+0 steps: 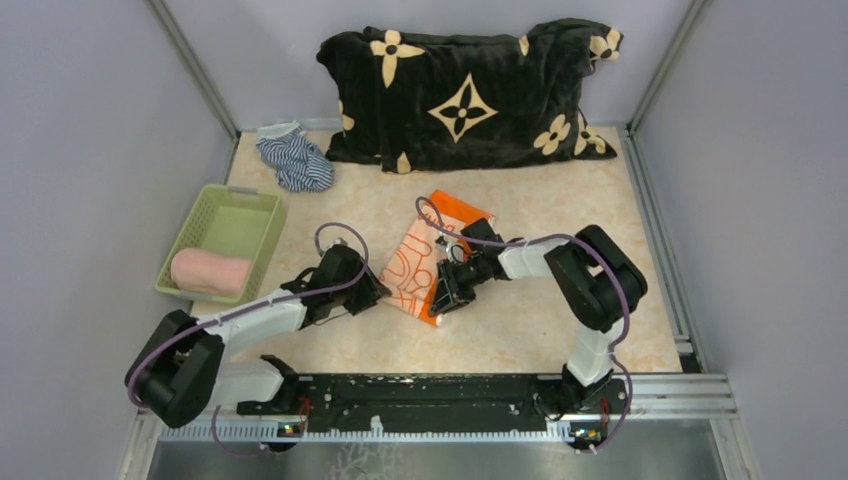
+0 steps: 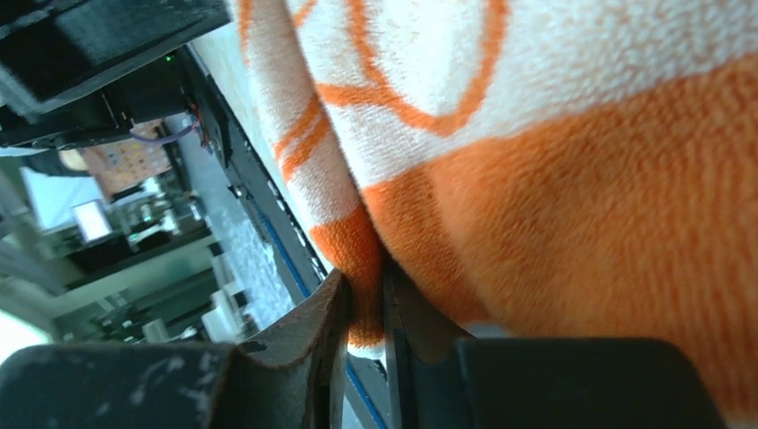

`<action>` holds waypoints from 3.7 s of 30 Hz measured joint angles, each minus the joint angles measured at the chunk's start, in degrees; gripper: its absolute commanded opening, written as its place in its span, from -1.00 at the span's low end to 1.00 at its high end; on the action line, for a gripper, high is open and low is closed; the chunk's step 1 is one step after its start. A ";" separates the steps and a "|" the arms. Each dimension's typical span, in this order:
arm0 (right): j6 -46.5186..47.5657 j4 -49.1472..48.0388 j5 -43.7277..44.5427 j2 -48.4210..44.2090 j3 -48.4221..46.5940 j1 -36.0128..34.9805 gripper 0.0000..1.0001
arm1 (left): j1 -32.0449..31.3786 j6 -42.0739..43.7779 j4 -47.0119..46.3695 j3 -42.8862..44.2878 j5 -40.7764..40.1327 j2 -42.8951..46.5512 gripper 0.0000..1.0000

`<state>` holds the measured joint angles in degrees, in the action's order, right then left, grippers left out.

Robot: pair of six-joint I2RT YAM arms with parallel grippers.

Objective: Roll the towels
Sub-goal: Roll the towel at the center of the board.

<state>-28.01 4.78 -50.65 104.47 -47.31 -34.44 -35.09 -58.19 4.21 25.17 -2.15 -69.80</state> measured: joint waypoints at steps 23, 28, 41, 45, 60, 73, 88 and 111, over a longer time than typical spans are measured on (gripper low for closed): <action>22.12 12.66 46.82 -22.12 -5.68 -26.45 -0.17 | 0.85 -2.23 1.36 7.61 1.01 -9.60 0.06; 24.48 10.69 52.00 -17.20 -5.68 -28.30 -0.15 | 1.14 -2.40 1.38 7.74 1.29 -9.77 0.06; 27.43 9.77 59.39 -6.80 -8.28 -28.65 -0.05 | 2.38 -2.43 0.94 7.74 3.04 -10.16 0.12; 27.85 10.05 62.10 -5.33 -9.51 -28.98 -0.05 | 3.37 -2.34 0.44 8.17 4.31 -11.13 0.12; 28.00 11.54 69.11 -3.74 -11.04 -29.38 -1.00 | 6.60 1.77 0.87 12.90 9.20 -16.94 -0.07; 21.33 12.39 32.83 -5.09 -12.02 -22.27 -1.00 | 6.64 6.25 19.39 10.95 2.25 -3.82 0.34; 5.49 3.65 0.26 2.56 -8.17 -5.27 -1.00 | 6.97 7.21 21.62 7.58 4.20 12.26 0.45; 8.17 13.35 4.96 -0.31 -11.63 -2.45 -0.15 | 6.97 2.03 6.14 6.60 7.74 -6.47 0.16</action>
<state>-19.84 18.13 -45.69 104.16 -58.94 -36.88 -28.12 -56.16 10.35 31.77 5.58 -76.27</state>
